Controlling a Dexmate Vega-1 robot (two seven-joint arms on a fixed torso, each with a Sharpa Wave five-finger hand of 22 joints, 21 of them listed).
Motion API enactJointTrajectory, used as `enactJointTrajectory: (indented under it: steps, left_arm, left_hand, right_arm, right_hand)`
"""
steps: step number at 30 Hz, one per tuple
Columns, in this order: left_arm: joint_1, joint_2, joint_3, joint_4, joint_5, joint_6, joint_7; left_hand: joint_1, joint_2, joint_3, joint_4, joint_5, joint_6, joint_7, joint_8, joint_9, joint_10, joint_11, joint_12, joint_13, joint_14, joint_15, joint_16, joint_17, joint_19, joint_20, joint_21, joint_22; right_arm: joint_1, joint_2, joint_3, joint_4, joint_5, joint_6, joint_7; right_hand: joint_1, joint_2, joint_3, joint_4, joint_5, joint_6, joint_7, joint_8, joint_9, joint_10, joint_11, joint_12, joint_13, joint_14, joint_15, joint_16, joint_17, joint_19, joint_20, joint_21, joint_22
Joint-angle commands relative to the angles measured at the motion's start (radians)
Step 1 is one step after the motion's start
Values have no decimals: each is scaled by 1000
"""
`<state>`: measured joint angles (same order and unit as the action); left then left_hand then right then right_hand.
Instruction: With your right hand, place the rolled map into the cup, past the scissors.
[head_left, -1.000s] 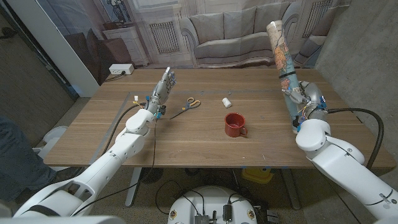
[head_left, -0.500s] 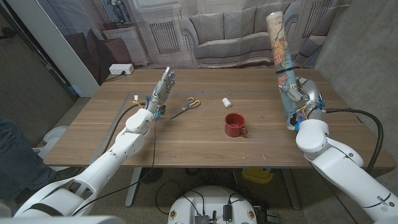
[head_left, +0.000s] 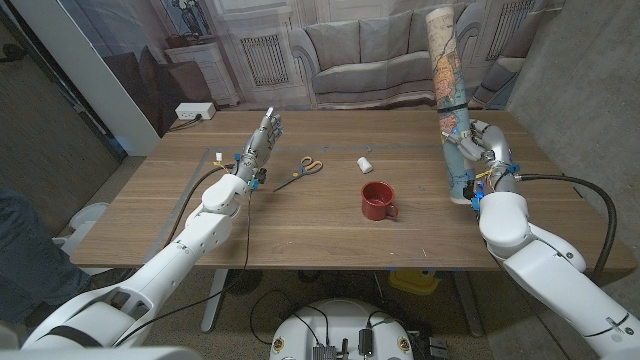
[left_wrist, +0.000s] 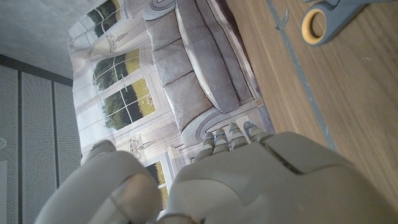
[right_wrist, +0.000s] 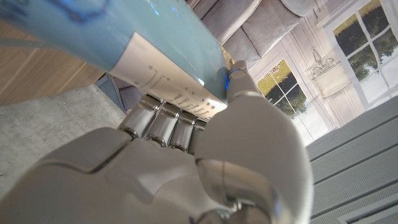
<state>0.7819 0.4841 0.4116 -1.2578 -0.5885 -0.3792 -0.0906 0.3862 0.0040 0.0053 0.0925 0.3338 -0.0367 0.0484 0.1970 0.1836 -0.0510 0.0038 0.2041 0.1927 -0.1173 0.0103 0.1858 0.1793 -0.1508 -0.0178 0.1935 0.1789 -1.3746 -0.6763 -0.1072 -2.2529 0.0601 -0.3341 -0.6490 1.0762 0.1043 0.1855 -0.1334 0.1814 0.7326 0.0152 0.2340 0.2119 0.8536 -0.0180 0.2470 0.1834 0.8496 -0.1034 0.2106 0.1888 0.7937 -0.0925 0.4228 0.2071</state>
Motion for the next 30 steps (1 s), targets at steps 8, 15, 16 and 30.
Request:
enactJointTrajectory:
  steps: [8,15,16,30]
  left_arm:
    - [1,-2,1,-5,2,1,6]
    - [-3,-5,4,-1,4,1,3]
    - [-3,-5,4,-1,3,1,2]
    - [9,-1,2,-16,5,2,14]
  left_hand:
    - [2,5,-8,5,-2,2,2,2,5,-2,-5,4,2,-3,0,3,4,-3,9,8,3]
    - [2,6,-9,5,-2,1,2,2,5,-1,-5,4,2,-3,0,2,4,-4,9,8,3]
    - [2,6,-9,5,-2,1,2,2,5,-1,-5,4,2,-3,0,2,4,-4,9,8,3]
    - [3,7,-12,5,-2,2,2,2,5,-2,-5,4,2,-3,1,2,4,-3,10,8,3]
  right_arm:
    - [-7,37,32,108,73,330,120]
    - [11,51,24,154,98,431,165]
    - [14,53,22,160,102,441,170]
    - [42,58,7,200,170,532,258]
  right_hand:
    - [17,13,13,6,1,49,-48,1,2,6,-3,-5,3,4,-57,-3,2,-1,-90,7,2]
    - [17,13,13,7,1,49,-51,-1,3,7,-5,-7,3,0,-62,-5,2,-4,-92,7,3]
    - [17,14,13,7,1,50,-51,-1,3,7,-5,-8,3,-1,-62,-6,3,-6,-93,7,3]
    - [18,14,12,8,0,51,-55,-3,4,8,-11,-12,3,-1,-67,-6,3,-8,-95,9,3]
